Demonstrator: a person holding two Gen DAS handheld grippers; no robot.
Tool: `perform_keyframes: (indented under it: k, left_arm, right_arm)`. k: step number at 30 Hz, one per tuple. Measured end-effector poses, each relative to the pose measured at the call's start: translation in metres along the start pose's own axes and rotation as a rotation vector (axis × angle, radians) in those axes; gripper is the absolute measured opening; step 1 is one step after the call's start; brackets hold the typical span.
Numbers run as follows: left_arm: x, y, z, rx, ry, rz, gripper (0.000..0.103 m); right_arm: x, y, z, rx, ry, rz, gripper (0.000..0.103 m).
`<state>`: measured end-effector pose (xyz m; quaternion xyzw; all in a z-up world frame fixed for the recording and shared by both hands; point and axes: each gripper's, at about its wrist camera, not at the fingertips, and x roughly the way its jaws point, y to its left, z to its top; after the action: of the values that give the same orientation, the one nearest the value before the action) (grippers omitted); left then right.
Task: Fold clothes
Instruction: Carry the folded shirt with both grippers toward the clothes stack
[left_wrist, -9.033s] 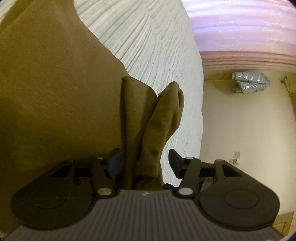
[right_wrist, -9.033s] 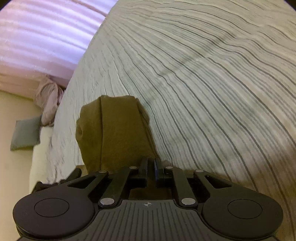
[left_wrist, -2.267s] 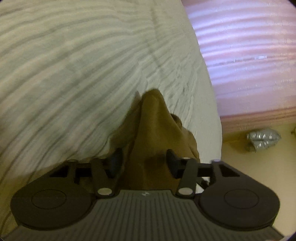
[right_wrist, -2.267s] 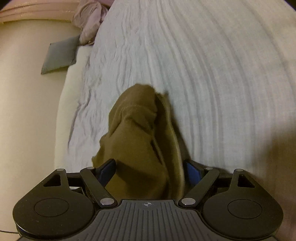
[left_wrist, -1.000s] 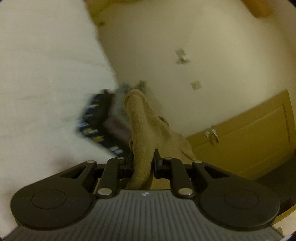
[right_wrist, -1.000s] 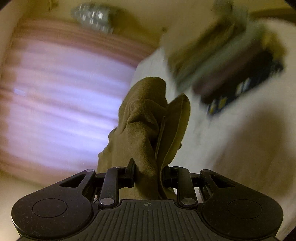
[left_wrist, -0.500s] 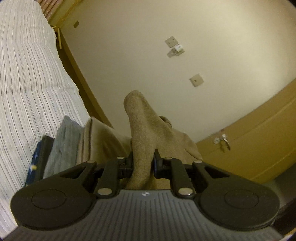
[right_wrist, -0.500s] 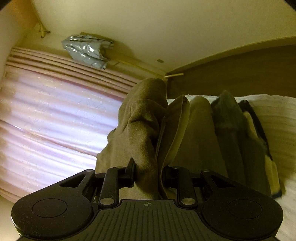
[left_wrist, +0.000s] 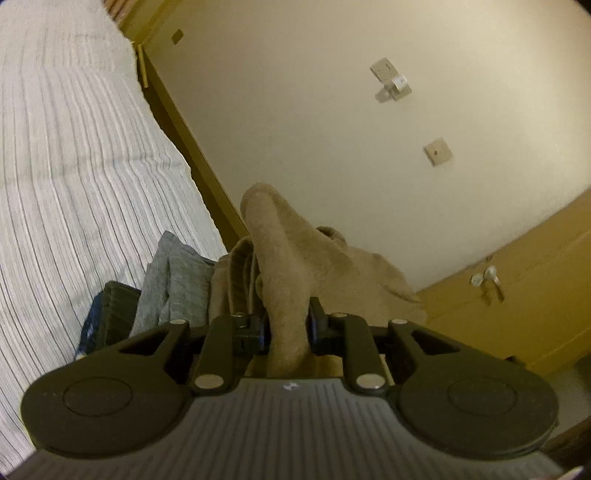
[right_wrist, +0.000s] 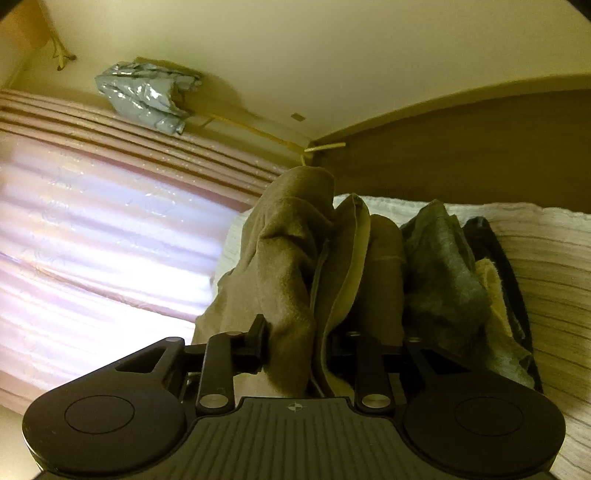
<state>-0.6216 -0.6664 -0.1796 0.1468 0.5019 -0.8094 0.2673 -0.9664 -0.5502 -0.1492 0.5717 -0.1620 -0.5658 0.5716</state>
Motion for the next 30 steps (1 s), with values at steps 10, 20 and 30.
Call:
perform_keyframes:
  k: [10,20,30]
  left_arm:
    - [-0.01,0.018,-0.002,-0.038,-0.026,-0.003,0.026]
    - [-0.057,-0.038,0.03,0.144,-0.22,0.144,0.022]
    - [0.026,-0.011,0.005,0.27,-0.148,0.27,0.017]
  right_arm:
    - [-0.02,0.019,-0.022,-0.119,-0.11,-0.157,0.071]
    - [-0.047,0.102,-0.07,-0.62,-0.444,-0.445,0.048]
    - [0.035,0.073,-0.084,-0.757,-0.309,-0.572,0.038]
